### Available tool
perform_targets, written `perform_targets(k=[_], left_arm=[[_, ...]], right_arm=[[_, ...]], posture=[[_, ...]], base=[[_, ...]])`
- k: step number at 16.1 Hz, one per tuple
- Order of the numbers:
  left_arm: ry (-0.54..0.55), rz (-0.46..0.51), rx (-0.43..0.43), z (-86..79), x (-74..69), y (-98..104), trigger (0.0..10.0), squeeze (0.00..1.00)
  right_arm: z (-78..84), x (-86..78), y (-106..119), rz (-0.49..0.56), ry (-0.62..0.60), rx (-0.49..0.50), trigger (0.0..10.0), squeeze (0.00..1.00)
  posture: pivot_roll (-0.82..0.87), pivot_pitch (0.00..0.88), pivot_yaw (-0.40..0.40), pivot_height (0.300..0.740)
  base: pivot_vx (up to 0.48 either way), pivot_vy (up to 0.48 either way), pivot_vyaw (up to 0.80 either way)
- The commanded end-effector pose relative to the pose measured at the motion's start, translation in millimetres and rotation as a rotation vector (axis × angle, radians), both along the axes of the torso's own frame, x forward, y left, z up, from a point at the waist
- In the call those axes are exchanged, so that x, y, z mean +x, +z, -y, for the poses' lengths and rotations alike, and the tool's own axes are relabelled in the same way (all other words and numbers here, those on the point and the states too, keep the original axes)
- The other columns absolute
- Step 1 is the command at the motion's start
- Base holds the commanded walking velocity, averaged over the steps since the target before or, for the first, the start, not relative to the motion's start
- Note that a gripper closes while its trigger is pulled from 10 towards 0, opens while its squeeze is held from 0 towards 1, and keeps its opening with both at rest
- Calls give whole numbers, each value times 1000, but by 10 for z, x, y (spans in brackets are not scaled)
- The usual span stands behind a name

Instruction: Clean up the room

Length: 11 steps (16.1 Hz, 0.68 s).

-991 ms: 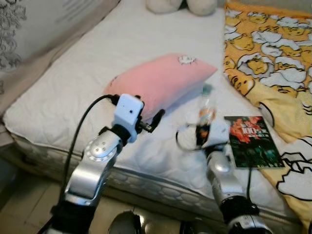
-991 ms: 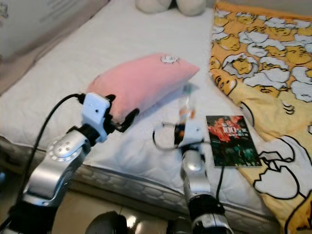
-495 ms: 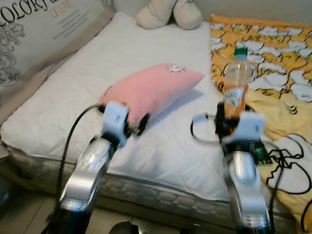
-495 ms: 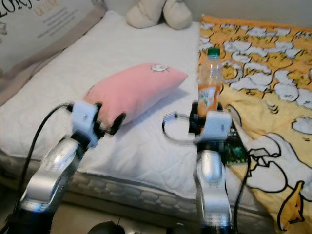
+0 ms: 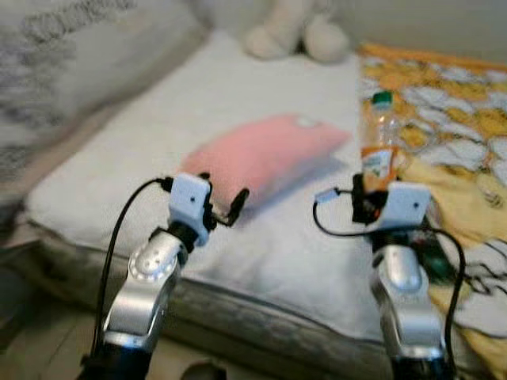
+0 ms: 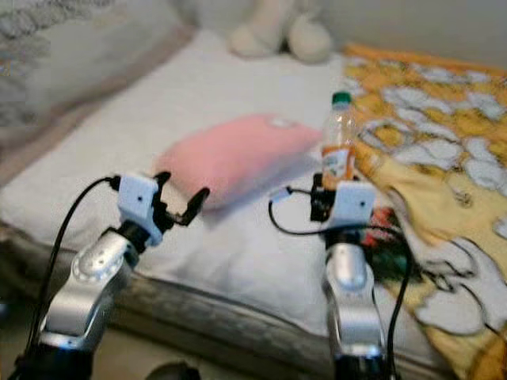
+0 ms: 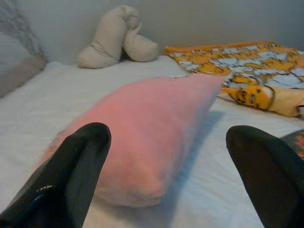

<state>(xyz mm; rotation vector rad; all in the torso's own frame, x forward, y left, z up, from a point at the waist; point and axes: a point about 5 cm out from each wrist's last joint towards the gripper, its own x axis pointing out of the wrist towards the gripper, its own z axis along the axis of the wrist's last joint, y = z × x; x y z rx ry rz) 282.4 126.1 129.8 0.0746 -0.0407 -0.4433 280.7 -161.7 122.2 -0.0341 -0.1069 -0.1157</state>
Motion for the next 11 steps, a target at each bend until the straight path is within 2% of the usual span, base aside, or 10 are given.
perform_targets(k=[1,7,11], left_arm=[[8,12,14,-36,5,11,10000,0],[7,33,49,6,27,26,10000,0],[12,37,52,36,37,25,10000,0]], right_arm=[[-62,31,-2,-8,19,17,0,0],[-142,95,-131,-71,60,53,0,0],[-172,121,-146,-78,78,56,0,0]], posture=[[49,0,28,727],[54,0,30,727],[47,1,34,727]], base=[[0,0,769],[0,0,748],[0,-480,741]])
